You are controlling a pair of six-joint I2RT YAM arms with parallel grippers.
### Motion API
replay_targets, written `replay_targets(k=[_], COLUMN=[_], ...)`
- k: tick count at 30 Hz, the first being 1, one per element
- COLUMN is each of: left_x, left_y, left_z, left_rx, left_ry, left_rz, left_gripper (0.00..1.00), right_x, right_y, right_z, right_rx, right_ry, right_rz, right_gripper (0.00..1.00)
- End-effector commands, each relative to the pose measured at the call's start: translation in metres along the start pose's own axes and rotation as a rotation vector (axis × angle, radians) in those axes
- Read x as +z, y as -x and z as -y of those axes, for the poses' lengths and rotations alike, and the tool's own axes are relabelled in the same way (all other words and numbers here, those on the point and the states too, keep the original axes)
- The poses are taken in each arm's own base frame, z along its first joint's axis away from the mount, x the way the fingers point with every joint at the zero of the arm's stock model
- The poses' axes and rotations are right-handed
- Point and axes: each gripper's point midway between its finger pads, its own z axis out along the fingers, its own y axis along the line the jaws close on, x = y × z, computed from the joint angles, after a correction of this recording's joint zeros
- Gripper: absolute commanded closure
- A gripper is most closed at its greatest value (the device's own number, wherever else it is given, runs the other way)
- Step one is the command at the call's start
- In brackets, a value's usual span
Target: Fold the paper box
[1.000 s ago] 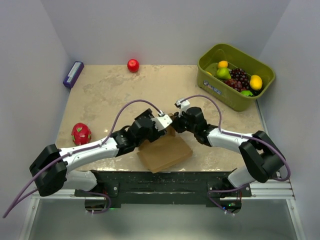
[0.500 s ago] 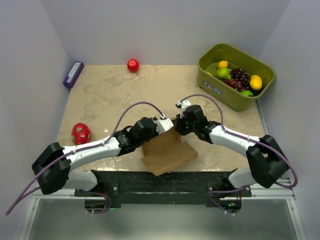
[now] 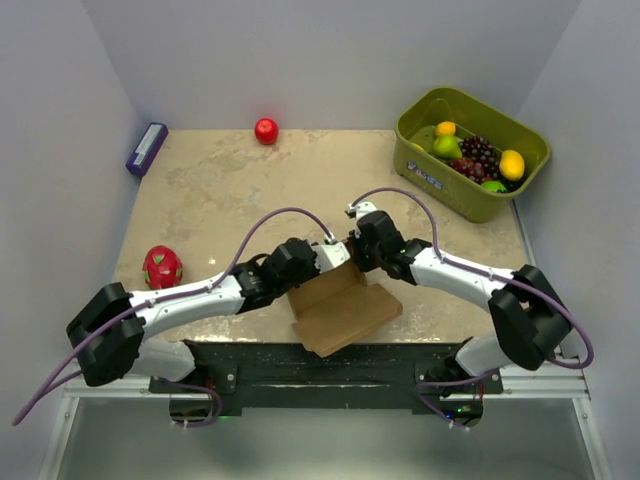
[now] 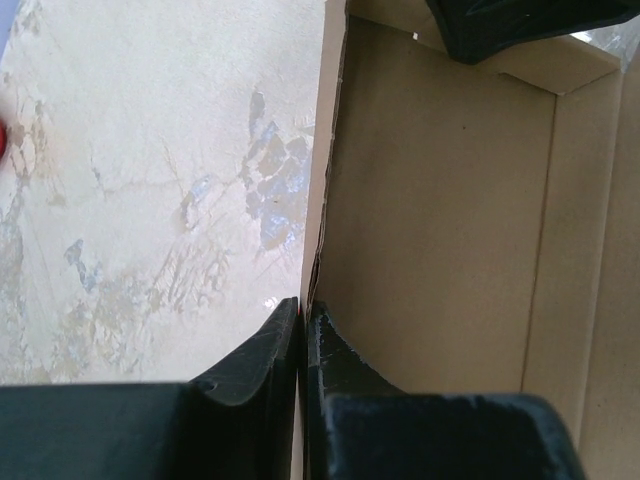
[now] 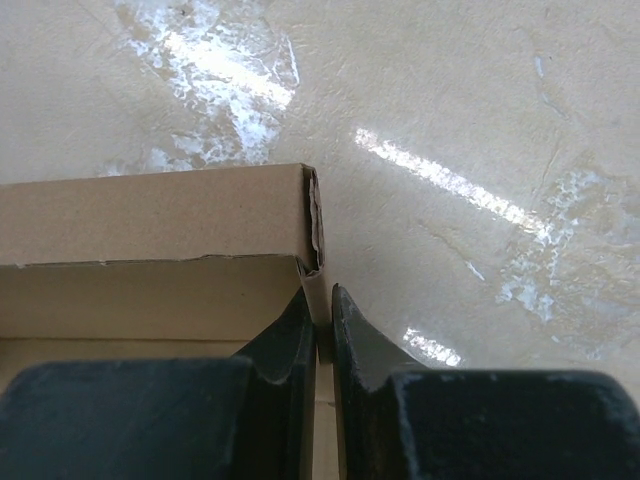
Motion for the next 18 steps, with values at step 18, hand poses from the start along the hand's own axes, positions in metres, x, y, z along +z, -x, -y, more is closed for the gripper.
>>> replay_targets(k=[18], left_x=[0.004], left_y=[0.01], left_z=[0.018], left_rx=[0.009], left_ry=[-0.054], left_rz=[0.012], left_gripper=[1.0], right_x=[0.0], right_y=[0.036], right_z=[0.027], right_rx=[0.049], right_ry=[-0.29], right_rz=[0.151], right_gripper=[1.0])
